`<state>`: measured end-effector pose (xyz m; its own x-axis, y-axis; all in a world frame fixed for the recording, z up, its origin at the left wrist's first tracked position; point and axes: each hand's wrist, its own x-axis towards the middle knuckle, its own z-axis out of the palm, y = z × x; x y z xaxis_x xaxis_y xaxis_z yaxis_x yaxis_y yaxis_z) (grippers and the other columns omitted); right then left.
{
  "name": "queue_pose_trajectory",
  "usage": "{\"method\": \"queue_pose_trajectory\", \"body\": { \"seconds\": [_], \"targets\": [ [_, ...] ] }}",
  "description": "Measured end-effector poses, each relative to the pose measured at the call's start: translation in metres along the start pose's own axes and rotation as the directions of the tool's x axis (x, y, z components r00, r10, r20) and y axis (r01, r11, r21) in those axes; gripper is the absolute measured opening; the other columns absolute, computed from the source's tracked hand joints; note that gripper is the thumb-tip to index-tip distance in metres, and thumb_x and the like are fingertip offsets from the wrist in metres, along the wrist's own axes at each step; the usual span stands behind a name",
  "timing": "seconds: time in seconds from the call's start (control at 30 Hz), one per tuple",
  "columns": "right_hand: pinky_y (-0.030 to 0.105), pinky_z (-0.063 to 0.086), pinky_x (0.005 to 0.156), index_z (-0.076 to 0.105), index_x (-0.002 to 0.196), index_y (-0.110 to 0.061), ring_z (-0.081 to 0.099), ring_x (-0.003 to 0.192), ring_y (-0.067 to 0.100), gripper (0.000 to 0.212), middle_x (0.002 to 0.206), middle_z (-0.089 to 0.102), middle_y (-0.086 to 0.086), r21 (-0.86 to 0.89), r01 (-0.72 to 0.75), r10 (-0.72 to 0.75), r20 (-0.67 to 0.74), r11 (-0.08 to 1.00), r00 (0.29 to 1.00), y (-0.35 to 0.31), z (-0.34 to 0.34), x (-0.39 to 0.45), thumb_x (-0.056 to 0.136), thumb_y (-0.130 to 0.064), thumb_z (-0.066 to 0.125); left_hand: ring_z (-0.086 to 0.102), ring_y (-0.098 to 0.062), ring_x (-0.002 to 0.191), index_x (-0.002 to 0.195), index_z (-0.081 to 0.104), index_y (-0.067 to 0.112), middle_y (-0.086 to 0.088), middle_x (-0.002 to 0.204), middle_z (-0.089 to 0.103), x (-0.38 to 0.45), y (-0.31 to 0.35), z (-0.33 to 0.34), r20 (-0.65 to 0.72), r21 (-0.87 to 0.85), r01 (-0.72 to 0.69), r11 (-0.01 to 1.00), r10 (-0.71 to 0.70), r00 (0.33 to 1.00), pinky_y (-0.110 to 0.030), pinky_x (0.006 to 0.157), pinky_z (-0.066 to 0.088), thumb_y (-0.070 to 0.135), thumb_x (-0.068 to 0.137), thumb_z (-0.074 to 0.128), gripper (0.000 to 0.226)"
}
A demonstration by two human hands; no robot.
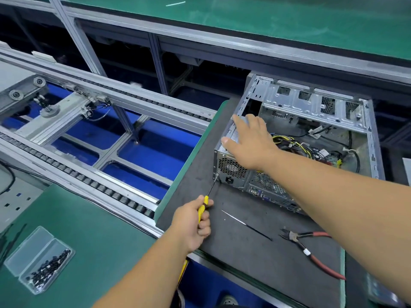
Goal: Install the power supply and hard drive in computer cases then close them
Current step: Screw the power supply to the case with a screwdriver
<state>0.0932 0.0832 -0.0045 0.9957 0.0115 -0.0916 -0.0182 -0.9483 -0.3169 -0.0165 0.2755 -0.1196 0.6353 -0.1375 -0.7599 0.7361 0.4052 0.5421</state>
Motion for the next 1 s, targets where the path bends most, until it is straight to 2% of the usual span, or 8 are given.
{"method": "queue_pose_trajectory", "body": {
  "seconds": [0.1, 0.23, 0.4, 0.5, 0.57, 0.7, 0.87, 1.0],
  "targets": [
    [0.055, 0.017, 0.125, 0.012, 0.164, -0.027, 0.0, 0.156, 0.03, 0.08, 0.168, 0.01, 0.007, 0.009, 0.004, -0.004, -0.008, 1.0, 1.0, 0.002, 0.001, 0.002, 0.099, -0.066, 0.037, 0.026, -0.011, 0.047, 0.107, 0.07, 0.002, 0.0, 0.065, 0.035, 0.0, 0.011, -0.01, 0.222, -0.274, 0.253, 0.928, -0.195, 0.955, -0.023, 0.036, 0.02, 0.028, 0.103, 0.053, 0.031],
    [0.055, 0.019, 0.123, 0.014, 0.163, -0.027, 0.003, 0.155, 0.029, 0.08, 0.166, 0.014, 0.007, 0.011, 0.014, -0.014, -0.02, 1.0, 1.0, 0.003, 0.003, 0.003, 0.098, -0.065, 0.038, 0.031, -0.013, 0.048, 0.098, 0.069, 0.007, -0.001, 0.059, 0.043, 0.005, -0.002, 0.001, -0.015, 0.116, -0.121, 0.986, 0.124, 0.992, -0.023, 0.039, 0.023, 0.025, 0.103, 0.056, 0.022],
    [0.054, 0.019, 0.124, 0.015, 0.164, -0.026, 0.003, 0.154, 0.028, 0.08, 0.166, 0.013, 0.007, 0.018, 0.018, -0.017, -0.026, 1.0, 1.0, 0.001, -0.001, 0.001, 0.098, -0.064, 0.04, 0.054, -0.015, 0.074, 0.104, 0.063, 0.03, 0.011, 0.079, 0.062, -0.001, -0.018, 0.007, 0.02, 0.916, -0.31, 0.255, 0.742, 0.67, -0.029, 0.063, 0.037, 0.034, 0.102, 0.055, 0.009],
    [0.054, 0.019, 0.124, 0.014, 0.164, -0.026, 0.003, 0.154, 0.028, 0.08, 0.166, 0.012, 0.007, 0.019, 0.012, -0.012, -0.02, 1.0, 1.0, 0.0, -0.004, -0.001, 0.098, -0.064, 0.04, 0.05, -0.012, 0.069, 0.106, 0.059, 0.03, 0.013, 0.079, 0.059, 0.001, -0.022, 0.005, 0.079, 0.944, -0.295, 0.149, 0.765, 0.639, -0.028, 0.059, 0.034, 0.036, 0.102, 0.052, 0.009],
    [0.054, 0.018, 0.124, 0.015, 0.164, -0.026, 0.002, 0.155, 0.027, 0.08, 0.167, 0.012, 0.007, 0.027, 0.012, -0.012, -0.014, 1.0, 1.0, -0.001, -0.004, -0.002, 0.098, -0.064, 0.04, 0.052, -0.005, 0.067, 0.097, 0.061, 0.031, 0.015, 0.076, 0.061, 0.004, -0.016, 0.002, 0.036, 0.91, -0.321, 0.263, 0.72, 0.693, -0.022, 0.057, 0.035, 0.038, 0.1, 0.057, 0.008],
    [0.054, 0.018, 0.124, 0.014, 0.164, -0.027, 0.001, 0.155, 0.028, 0.081, 0.168, 0.011, 0.007, 0.033, 0.007, -0.007, -0.01, 0.999, 1.0, -0.001, -0.004, -0.003, 0.098, -0.065, 0.04, 0.037, -0.013, 0.051, 0.081, 0.074, 0.012, 0.0, 0.062, 0.049, 0.009, 0.014, -0.005, -0.05, 0.298, -0.126, 0.946, 0.147, 0.988, -0.026, 0.046, 0.03, 0.031, 0.099, 0.063, 0.028],
    [0.054, 0.017, 0.125, 0.013, 0.164, -0.028, 0.0, 0.156, 0.026, 0.081, 0.168, 0.009, 0.006, 0.031, 0.003, -0.003, -0.001, 1.0, 1.0, 0.001, -0.003, -0.002, 0.098, -0.066, 0.04, 0.033, -0.01, 0.048, 0.086, 0.077, -0.001, -0.002, 0.067, 0.042, 0.005, 0.019, -0.008, 0.272, -0.222, 0.267, 0.938, -0.204, 0.94, -0.021, 0.035, 0.023, 0.022, 0.092, 0.06, 0.029],
    [0.053, 0.017, 0.125, 0.013, 0.164, -0.028, 0.0, 0.155, 0.026, 0.081, 0.168, 0.009, 0.006, 0.032, 0.009, -0.009, 0.0, 0.999, 1.0, 0.001, -0.001, 0.0, 0.098, -0.065, 0.041, 0.03, -0.011, 0.048, 0.091, 0.073, 0.002, -0.001, 0.063, 0.044, 0.007, 0.011, -0.002, 0.139, -0.065, 0.09, 0.994, -0.081, 0.987, -0.023, 0.041, 0.018, 0.022, 0.103, 0.056, 0.029]
  ]
}}
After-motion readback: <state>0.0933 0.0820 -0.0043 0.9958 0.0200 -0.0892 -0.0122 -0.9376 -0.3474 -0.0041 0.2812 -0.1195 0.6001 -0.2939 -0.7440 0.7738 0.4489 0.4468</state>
